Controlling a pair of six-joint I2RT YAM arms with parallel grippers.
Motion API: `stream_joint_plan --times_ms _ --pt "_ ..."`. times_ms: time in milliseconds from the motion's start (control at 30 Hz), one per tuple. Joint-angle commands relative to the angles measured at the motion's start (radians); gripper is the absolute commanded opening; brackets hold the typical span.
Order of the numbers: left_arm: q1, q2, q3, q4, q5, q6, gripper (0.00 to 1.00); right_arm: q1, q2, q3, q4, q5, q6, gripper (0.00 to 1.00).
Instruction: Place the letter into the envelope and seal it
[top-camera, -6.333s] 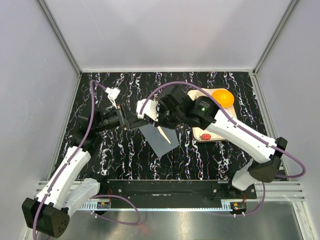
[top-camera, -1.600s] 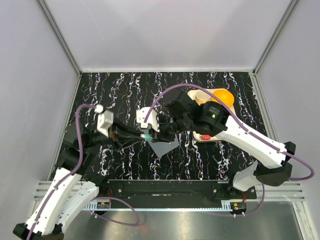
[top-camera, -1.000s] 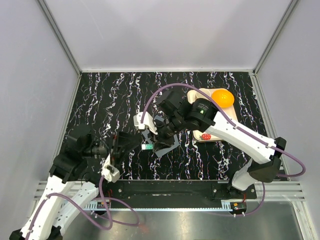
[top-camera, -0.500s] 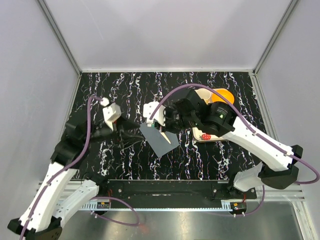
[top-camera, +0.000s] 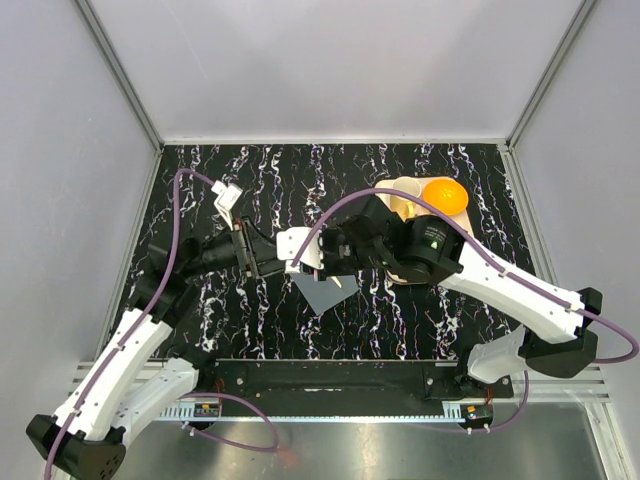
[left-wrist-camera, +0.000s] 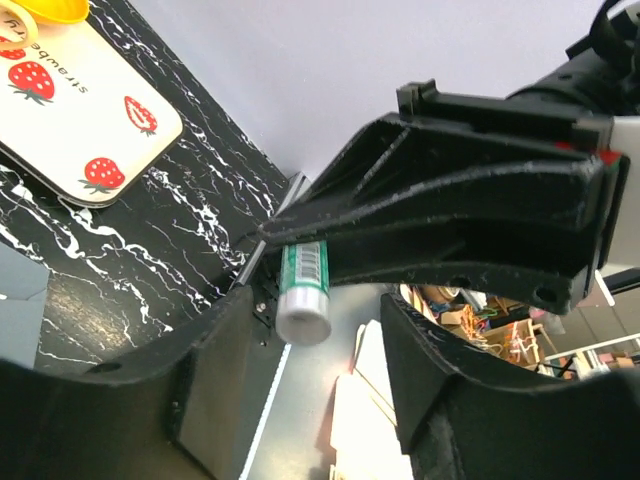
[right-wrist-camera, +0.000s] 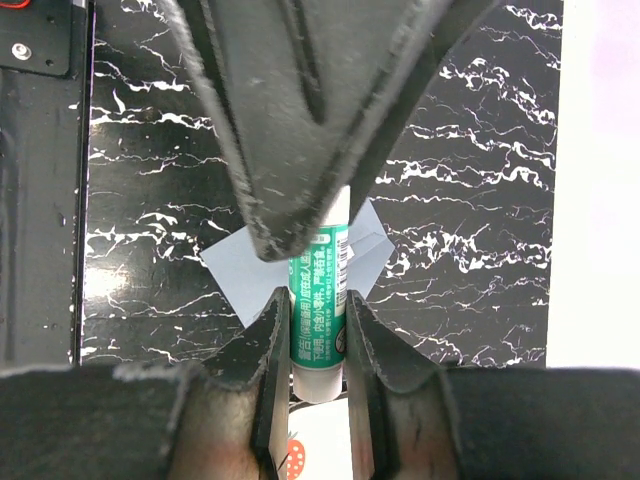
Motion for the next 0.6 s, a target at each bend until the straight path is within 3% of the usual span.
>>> stream_joint_plan --times_ms 0,100,200,367,567 --pt "0.002 0.021 -0.015 0.110 0.019 -0.119 0.52 0.027 -0.033 -0.009 0.052 0.050 -0.043 0.00" --pt "0.002 0.026 -0.018 0.116 0.025 -0.121 0.34 0.032 -0.035 -0.012 0.050 0.060 -0.041 0.00" --pt "0.004 0.024 -0.020 0.113 0.037 -0.110 0.24 0.033 -0.030 -0.011 0.044 0.066 -0.032 0.00" --pt "0.004 0.008 -0.023 0.088 0.043 -0.075 0.28 0.033 -0.029 -0.011 0.040 0.066 -0.020 0.00" --pt "0.004 -0.012 0.004 0.099 0.081 0.046 0.08 0.032 -0.023 0.001 0.015 0.029 0.046 0.00"
